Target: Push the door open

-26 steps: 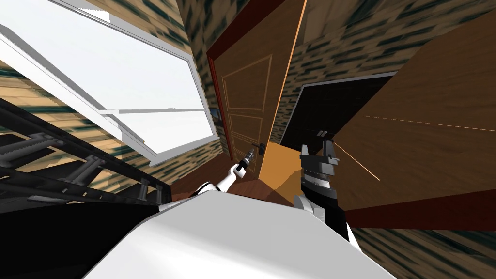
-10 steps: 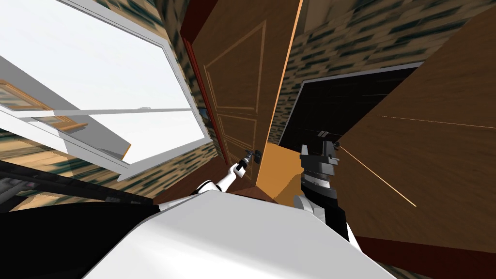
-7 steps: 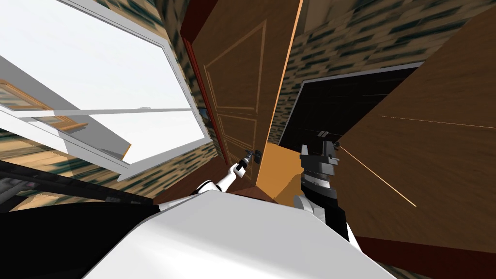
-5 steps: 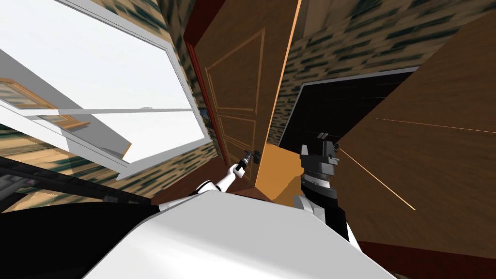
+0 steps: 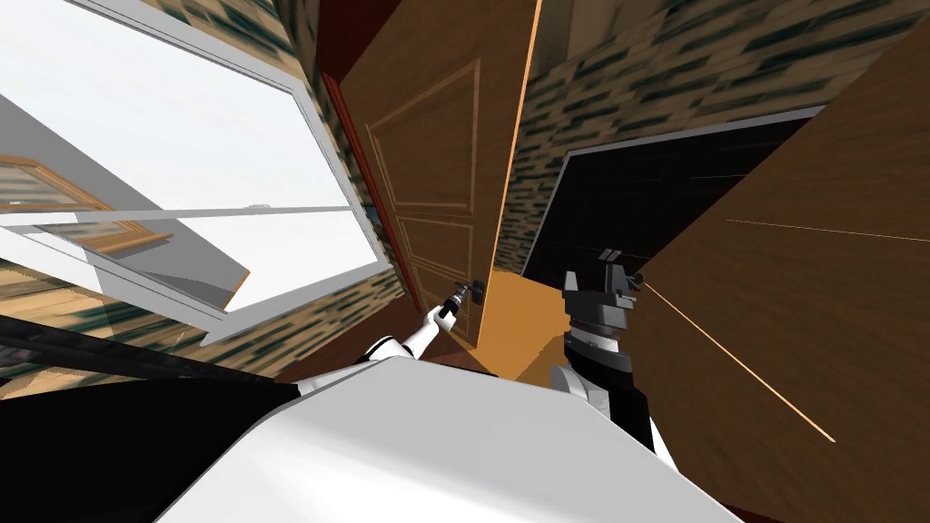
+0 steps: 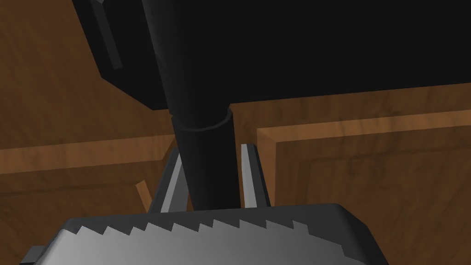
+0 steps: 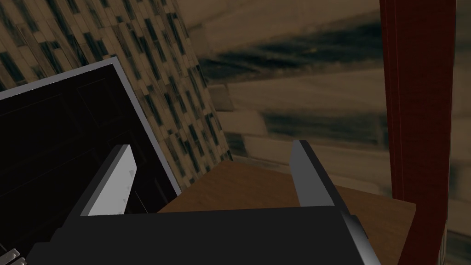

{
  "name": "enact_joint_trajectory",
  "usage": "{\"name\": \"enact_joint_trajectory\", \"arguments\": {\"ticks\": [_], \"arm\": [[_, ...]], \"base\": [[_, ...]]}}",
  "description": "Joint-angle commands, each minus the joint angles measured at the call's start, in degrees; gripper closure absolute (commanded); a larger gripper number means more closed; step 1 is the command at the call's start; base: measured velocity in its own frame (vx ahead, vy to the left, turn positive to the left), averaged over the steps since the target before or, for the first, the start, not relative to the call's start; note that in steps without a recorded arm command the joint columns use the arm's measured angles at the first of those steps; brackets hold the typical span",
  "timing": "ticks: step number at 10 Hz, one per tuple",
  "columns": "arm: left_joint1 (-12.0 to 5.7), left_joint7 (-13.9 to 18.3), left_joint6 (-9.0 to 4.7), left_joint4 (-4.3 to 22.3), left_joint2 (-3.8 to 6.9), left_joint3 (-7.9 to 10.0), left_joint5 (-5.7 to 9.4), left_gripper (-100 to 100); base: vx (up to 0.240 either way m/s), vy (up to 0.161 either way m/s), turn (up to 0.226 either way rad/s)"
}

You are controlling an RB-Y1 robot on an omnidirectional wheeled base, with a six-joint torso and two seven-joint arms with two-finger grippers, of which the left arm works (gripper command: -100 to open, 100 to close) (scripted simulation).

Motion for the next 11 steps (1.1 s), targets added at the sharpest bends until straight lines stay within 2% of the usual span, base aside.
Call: {"name": "enact_joint_trajectory", "arguments": {"ticks": [1,2,5,10,11], "arm": [[0.44,-0.11,0.7,-1.71,0.94,0.68,0.12,100],[0.41,-0.58,0.76,-1.56,1.5,1.93,0.46,100],[0.38,-1.27,0.85,-1.34,2.11,3.75,0.94,100],[0.32,-2.72,1.03,-0.89,2.75,7.55,1.94,100],[0.32,-2.72,1.03,-0.89,2.75,7.55,1.94,100]], "base": [[0.09,-0.115,0.023],[0.129,-0.149,0.049],[0.128,-0.149,0.071],[0.15,-0.166,0.08],[0.103,-0.117,0.056]]}}
